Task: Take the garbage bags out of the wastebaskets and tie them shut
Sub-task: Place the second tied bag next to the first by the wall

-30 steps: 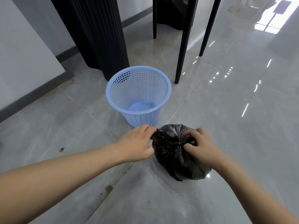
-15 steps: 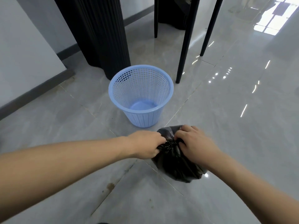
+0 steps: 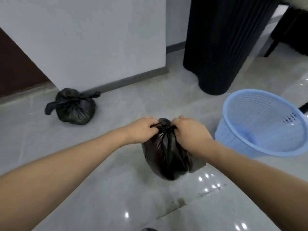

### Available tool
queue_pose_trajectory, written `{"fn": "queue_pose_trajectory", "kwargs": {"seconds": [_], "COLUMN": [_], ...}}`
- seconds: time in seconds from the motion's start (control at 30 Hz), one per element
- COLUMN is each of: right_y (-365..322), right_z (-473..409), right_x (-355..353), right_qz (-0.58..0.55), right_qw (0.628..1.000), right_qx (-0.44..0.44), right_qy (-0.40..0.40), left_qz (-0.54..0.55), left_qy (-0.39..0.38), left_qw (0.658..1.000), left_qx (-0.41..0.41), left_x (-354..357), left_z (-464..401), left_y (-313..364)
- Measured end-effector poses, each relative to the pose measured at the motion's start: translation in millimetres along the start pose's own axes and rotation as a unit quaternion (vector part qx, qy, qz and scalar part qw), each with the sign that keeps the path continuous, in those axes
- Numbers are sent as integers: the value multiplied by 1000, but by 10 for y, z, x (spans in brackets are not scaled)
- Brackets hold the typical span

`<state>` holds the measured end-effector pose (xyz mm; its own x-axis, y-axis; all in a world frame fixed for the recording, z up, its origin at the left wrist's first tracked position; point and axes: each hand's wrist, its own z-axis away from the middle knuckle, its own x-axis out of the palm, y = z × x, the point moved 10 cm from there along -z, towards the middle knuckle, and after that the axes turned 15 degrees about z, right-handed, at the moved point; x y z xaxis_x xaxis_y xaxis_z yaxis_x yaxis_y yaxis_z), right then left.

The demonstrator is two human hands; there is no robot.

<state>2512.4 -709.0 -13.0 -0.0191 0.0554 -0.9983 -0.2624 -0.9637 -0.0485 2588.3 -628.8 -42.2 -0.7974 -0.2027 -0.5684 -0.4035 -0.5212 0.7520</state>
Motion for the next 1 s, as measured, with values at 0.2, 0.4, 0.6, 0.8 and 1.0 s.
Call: {"fn": "queue_pose_trajectory", "kwargs": {"seconds": [0.2,0.4,0.6,0.8,1.0], "right_y": [-631,-1222,-1676,-1741,-1588], "right_z": [-1241,-2468,-3057,-3371,-3392], "right_x": [-323,-307,-37,257,537], "right_qz": [-27,-181,-177,-176,-173], "right_qw": [995,982,983,984,984], "right_qx": [-9,4,-16,-12,10], "right_qy": [95,57,47,20,-48], "left_qz": [158,163,161,193,189], "left_qy": [242,381,428,456,475], "left_qw": [957,909,888,866,855], "left_qx": [-32,-40,-52,-71,-93], "left_x": [-1402,-2529,-3044,-3299,-3241], "left_z": [-55,-202,-407,-689,-875], "left_y": [-731,-1398,-1964,-2303,-2601]}}
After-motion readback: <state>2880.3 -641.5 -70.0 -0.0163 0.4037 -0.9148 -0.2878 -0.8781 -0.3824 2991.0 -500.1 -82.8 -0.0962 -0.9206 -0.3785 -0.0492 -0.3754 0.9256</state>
